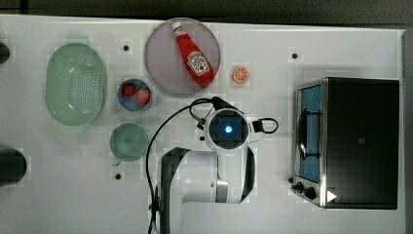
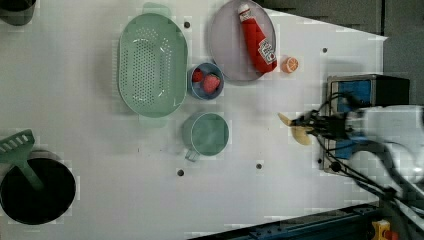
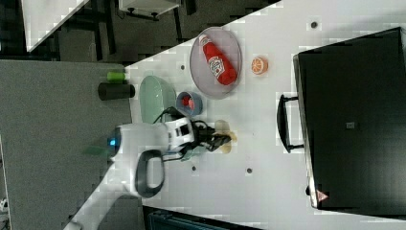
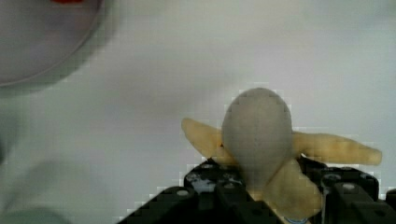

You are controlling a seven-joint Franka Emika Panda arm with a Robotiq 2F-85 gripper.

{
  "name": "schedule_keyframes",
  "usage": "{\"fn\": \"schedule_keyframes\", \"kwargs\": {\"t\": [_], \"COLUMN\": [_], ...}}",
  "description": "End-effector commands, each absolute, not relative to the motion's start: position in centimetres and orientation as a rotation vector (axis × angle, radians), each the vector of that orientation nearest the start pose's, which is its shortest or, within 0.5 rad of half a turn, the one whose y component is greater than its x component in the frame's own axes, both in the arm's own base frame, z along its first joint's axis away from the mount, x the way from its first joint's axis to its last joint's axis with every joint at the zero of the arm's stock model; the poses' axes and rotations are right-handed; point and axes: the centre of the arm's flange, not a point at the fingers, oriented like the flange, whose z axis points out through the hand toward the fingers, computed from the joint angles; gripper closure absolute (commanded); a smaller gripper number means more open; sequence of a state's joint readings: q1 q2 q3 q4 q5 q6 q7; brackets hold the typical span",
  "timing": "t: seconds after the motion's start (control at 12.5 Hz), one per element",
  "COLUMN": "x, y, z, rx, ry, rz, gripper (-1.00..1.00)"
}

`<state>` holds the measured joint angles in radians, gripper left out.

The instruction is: Pick Banana and place it in mug.

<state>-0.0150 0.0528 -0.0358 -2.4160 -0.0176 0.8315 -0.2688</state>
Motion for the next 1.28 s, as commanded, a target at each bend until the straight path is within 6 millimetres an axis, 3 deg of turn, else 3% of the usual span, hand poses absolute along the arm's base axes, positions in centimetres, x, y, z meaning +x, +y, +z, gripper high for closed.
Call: {"fn": "schedule_keyframes", "kwargs": {"t": [0.08, 0.32, 0.48, 0.64, 0.96, 1.28], "x": [48.6, 47.9, 47.1, 46.6, 45.5, 44.3], "y": [-2.6, -2.2, -0.8, 2.0, 10.6, 18.9], "z": [38.0, 45.1, 47.7, 49.0, 48.6, 45.3], "rx": [-3.026, -3.028, -3.044, -3.036, -3.048, -2.987], "ry": [0.856, 0.865, 0.842, 0.885, 0.993, 1.077], "rz": [0.035, 0.068, 0.096, 0.101, 0.089, 0.189], "gripper": [0.26, 0.26, 0.26, 0.26, 0.26, 0.26]}}
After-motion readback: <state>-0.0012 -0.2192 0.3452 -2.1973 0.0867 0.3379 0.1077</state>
